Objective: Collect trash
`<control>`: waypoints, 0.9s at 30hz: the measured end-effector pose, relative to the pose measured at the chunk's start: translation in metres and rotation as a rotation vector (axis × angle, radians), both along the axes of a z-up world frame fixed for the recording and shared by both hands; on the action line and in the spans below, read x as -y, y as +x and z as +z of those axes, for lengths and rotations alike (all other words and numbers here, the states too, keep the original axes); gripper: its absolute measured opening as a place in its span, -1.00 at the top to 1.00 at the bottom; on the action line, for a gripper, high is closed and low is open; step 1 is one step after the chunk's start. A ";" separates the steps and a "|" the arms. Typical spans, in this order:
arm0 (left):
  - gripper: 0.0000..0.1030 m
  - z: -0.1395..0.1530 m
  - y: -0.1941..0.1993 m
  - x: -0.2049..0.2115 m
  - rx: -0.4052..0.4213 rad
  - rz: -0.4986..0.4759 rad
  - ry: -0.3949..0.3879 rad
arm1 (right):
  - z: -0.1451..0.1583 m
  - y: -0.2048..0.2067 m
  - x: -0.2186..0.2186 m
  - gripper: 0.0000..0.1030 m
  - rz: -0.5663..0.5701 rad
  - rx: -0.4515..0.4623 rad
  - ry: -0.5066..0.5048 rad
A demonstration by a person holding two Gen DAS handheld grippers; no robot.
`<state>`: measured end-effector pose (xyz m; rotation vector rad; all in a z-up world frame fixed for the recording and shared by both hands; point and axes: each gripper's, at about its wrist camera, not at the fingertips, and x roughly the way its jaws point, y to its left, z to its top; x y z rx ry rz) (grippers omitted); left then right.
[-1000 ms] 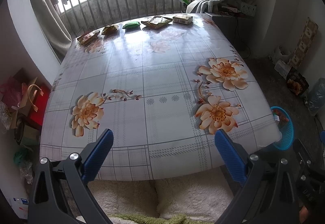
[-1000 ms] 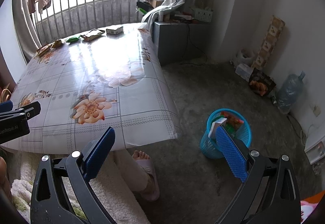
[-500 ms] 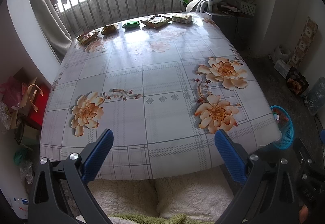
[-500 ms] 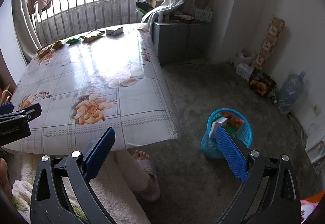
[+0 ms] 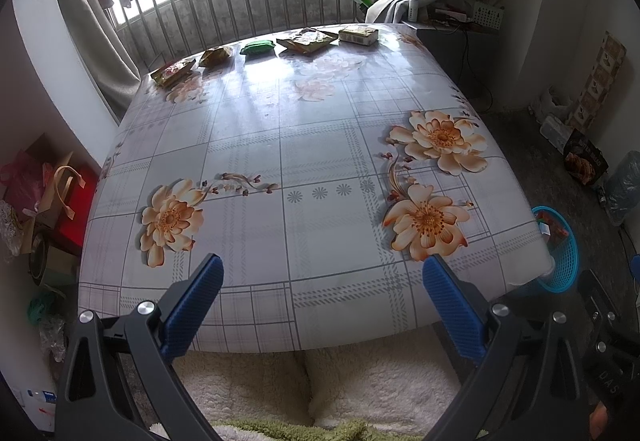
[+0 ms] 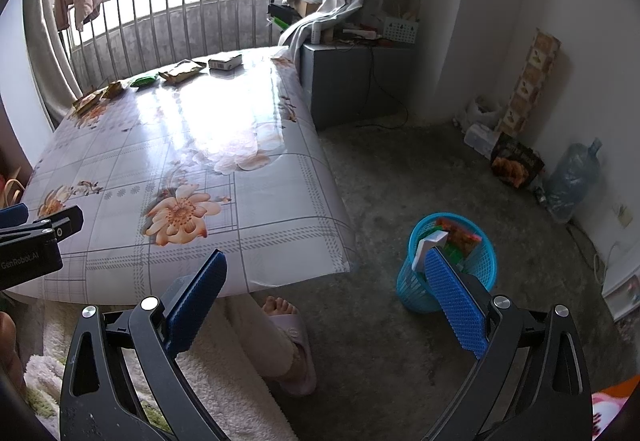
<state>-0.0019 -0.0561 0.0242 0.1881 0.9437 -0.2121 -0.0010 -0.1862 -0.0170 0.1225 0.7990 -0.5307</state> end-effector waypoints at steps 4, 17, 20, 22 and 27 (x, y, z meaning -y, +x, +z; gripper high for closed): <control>-0.90 0.000 0.000 0.000 -0.002 0.000 0.000 | 0.000 0.000 0.000 -0.85 0.000 0.000 0.000; -0.90 0.000 0.000 0.000 -0.002 0.000 0.000 | 0.000 0.000 0.000 -0.85 -0.001 0.002 0.000; -0.90 0.000 0.000 0.000 -0.001 -0.001 0.000 | 0.002 0.001 -0.002 -0.85 0.001 0.003 -0.001; -0.90 0.001 0.000 0.000 0.000 -0.003 -0.001 | 0.002 0.002 -0.003 -0.85 0.001 0.004 -0.001; -0.90 0.002 0.001 0.001 0.001 -0.007 0.000 | 0.002 0.002 -0.003 -0.85 0.000 0.004 0.000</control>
